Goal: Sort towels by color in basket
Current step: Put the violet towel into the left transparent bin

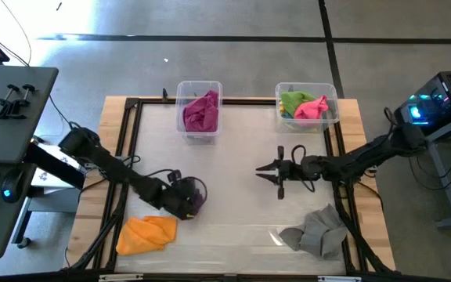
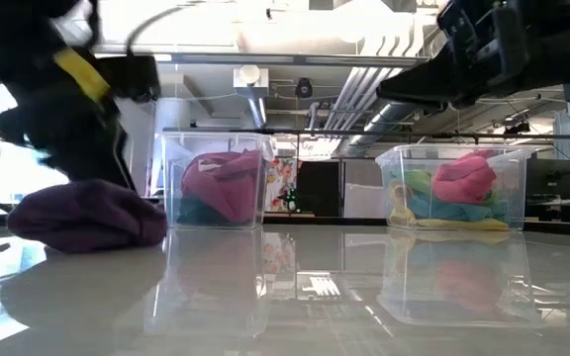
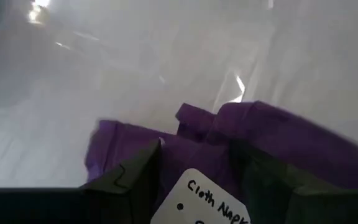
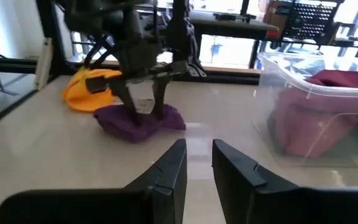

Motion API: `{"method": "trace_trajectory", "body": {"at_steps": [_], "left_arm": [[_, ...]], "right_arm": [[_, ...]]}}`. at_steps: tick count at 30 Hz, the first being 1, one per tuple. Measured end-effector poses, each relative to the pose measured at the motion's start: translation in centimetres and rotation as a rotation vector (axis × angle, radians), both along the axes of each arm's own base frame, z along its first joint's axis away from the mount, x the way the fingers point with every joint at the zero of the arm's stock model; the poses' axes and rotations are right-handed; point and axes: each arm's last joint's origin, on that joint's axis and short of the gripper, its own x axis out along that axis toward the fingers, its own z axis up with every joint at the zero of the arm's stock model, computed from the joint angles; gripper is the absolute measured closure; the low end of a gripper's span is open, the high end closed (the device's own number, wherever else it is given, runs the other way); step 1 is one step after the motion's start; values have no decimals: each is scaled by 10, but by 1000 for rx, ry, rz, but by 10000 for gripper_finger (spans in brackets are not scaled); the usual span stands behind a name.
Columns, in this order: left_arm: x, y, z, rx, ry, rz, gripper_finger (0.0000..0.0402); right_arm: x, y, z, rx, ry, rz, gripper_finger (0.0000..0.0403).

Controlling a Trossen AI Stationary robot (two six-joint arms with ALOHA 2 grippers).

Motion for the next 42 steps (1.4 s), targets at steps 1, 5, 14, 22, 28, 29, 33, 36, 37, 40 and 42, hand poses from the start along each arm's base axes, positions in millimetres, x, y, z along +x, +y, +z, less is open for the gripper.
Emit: {"method": "trace_trajectory", "body": {"at_steps": [1, 5, 14, 22, 28, 29, 33, 36, 37, 40, 42], "left_arm": [[3, 1, -6, 0, 30, -26, 213], [13, 6, -22, -1, 108, -91, 223], [24, 20, -27, 41, 136, -213, 377], [28, 26, -24, 176, 81, -168, 375], [35, 24, -14, 227, -53, -129, 389], [35, 23, -12, 227, -62, -132, 390], [33, 21, -3, 240, -121, -122, 389], [26, 21, 2, 208, -250, -108, 389], [23, 22, 2, 196, -300, -108, 389], [11, 27, 6, 143, -496, -101, 388], [5, 32, 11, 106, -644, -100, 388]], "right_arm": [[2, -1, -1, -1, 5, -5, 333], [10, -2, -4, 12, 28, -21, 333], [21, -5, -13, 57, 64, -49, 333], [27, -4, -23, 80, 77, -54, 333], [30, -3, -26, 109, 60, -57, 333], [30, -3, -26, 109, 62, -57, 333], [30, -3, -27, 104, 65, -57, 333], [30, -3, -27, 104, 65, -57, 333], [30, -3, -27, 105, 65, -57, 333], [30, -3, -27, 105, 66, -57, 333], [30, -3, -27, 104, 66, -57, 333]]}}
